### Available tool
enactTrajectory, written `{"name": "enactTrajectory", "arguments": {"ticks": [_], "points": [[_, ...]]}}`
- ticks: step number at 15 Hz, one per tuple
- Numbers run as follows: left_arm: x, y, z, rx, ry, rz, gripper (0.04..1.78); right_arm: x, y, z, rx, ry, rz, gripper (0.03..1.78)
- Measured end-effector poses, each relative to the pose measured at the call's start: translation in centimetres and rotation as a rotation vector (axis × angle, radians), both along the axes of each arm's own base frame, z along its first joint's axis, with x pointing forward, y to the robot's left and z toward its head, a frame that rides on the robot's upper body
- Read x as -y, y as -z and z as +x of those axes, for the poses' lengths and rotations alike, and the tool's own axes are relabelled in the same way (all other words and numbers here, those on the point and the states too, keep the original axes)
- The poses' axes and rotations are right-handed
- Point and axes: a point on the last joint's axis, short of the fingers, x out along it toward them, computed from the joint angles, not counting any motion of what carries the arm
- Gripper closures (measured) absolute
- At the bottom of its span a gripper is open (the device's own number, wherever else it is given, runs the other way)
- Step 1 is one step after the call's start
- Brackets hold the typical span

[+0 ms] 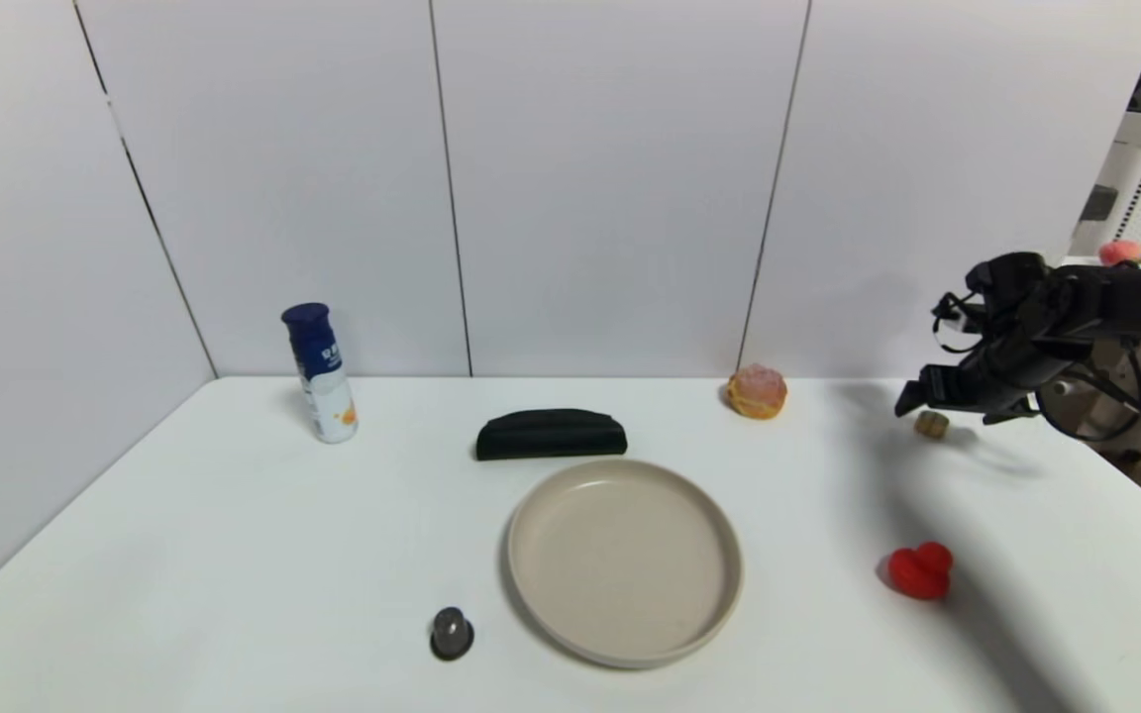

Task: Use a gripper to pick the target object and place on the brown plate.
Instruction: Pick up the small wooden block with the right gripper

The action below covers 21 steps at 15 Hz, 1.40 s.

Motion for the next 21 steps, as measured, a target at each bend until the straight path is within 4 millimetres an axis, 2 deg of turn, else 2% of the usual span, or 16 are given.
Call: {"name": "enactTrajectory", "arguments": {"ticks": [4,14,15,18,21], "points": [[0.0,0.0,0.0,0.000,0.000,0.000,0.13,-0.2,0.5,0.7,0.036,-0.010,-0.008,0.11],[0.0,0.0,0.0,0.000,0.001,0.000,0.13,0.4,1.2,0.6,0.004,0.001,-0.034,0.11],[0.0,0.0,0.0,0.000,0.000,0.000,0.13,0.3,1.3,0.7,0.003,-0.002,-0.034,0.22],[0.0,0.0,0.0,0.000,-0.001,0.000,0.13,0.0,1.3,0.7,0.003,-0.007,-0.034,0.70],[0.0,0.0,0.0,0.000,0.000,0.000,0.13,-0.3,1.3,0.8,0.004,-0.014,-0.034,1.02]]}}
